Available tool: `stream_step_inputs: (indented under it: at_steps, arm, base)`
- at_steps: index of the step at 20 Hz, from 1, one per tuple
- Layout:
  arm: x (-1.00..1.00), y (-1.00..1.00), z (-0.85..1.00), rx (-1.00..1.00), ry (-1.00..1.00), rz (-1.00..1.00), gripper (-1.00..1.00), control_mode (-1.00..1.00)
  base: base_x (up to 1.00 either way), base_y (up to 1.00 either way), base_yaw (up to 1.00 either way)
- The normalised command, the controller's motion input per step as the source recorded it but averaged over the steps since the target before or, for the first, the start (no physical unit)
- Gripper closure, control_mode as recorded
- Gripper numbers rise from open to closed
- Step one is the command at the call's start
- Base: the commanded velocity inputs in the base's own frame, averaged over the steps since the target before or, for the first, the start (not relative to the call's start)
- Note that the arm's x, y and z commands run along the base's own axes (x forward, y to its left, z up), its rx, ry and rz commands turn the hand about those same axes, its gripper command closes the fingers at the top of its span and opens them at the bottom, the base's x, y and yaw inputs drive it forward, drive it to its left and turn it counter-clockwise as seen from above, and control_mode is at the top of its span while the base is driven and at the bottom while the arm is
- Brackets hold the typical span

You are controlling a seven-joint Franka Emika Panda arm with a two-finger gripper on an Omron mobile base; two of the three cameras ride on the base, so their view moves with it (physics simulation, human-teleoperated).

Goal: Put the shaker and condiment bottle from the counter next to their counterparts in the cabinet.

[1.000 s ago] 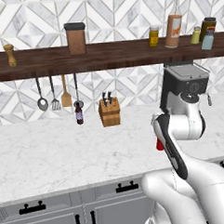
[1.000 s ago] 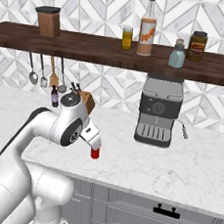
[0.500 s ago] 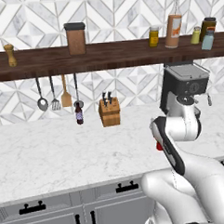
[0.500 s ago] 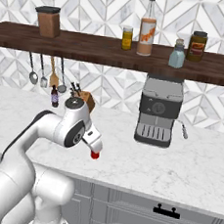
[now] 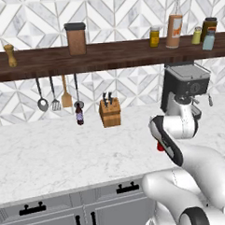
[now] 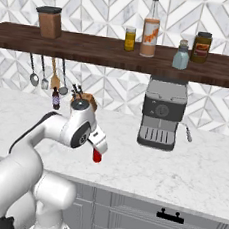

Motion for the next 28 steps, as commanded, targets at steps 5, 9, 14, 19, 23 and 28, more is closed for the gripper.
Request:
stream_step_inputs:
  at_steps: [5,9,14,19,23,28]
  arm:
    - [0.12,0.00,-0.11,0.00,0.03,-0.01,-1.00,-1.00]
    - [0.00,0.00,-0.01,0.00,0.00,0.00,-1.00,-1.00]
    - [0.00,-0.03,-0.27,0.00,0.01,0.00,-1.00,-1.00]
    - [0.00,0.00,-0.15,0.00,0.00,0.00,-1.00,-1.00]
    - [0.08,0.00,-0.02,0.00,0.01,0.00,-1.00,-1.00]
    - [0.20,0.00,0.00,0.00,0.02,0.00,-1.00,-1.00]
  base:
    - [0.00,0.00,0.00]
    - [0.00,0.00,0.00]
    - [0.00,0.00,0.00]
    - [0.00,0.00,0.00]
    - [0.00,0.00,0.00]
    - [0.00,0.00,0.00]
